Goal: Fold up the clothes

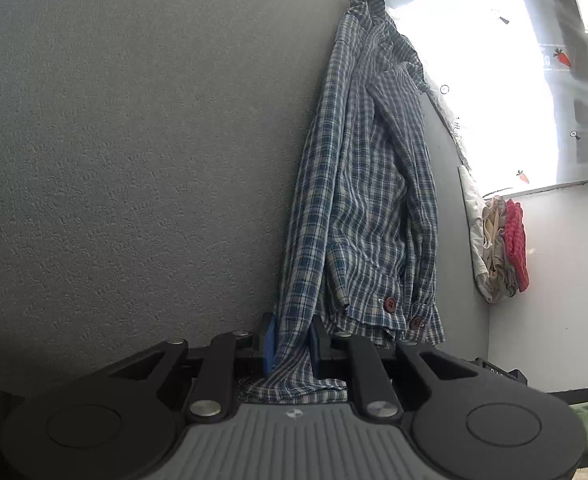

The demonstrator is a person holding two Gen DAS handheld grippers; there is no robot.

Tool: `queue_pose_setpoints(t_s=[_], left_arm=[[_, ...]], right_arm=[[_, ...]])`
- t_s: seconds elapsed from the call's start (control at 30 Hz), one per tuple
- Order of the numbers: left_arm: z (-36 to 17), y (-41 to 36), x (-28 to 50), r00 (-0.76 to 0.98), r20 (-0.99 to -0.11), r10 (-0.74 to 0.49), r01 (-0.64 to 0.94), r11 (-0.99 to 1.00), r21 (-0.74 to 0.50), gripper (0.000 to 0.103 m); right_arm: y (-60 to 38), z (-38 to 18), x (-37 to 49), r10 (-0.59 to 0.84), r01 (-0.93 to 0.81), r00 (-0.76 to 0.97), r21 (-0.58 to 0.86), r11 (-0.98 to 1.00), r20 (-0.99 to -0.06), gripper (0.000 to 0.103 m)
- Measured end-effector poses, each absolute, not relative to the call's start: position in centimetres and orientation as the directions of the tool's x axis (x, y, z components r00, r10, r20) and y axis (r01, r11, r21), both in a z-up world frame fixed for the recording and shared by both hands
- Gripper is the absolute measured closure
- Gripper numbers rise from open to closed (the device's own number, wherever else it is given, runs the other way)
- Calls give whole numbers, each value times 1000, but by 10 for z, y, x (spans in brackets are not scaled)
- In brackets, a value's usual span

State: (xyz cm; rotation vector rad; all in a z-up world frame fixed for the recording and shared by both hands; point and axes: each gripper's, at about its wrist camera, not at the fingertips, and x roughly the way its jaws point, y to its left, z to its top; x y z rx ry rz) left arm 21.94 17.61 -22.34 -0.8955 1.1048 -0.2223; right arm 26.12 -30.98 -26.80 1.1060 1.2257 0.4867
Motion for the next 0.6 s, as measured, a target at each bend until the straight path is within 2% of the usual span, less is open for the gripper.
queue_pose_setpoints(t_s=[0.43,0.53,0.57,0.6], left_arm=[[-225,163,212,404,-688,-603,-242,655,-716,83],[-225,161,212,397,-687,-608,-243,653,-718,88],[-225,161,213,399,-672,-624,-245,634,-734,94],[-225,160,213,402,-654,-640,-246,613,-751,94]], right_arm=[[-310,-279,240,839,284,281,875,391,-466,86],[-306,-271,242,825,255,277,866,431,-492,88],[-305,-268,243,826,239,278,868,435,-491,90],[-304,-264,244,827,223,281,871,438,-488,92]])
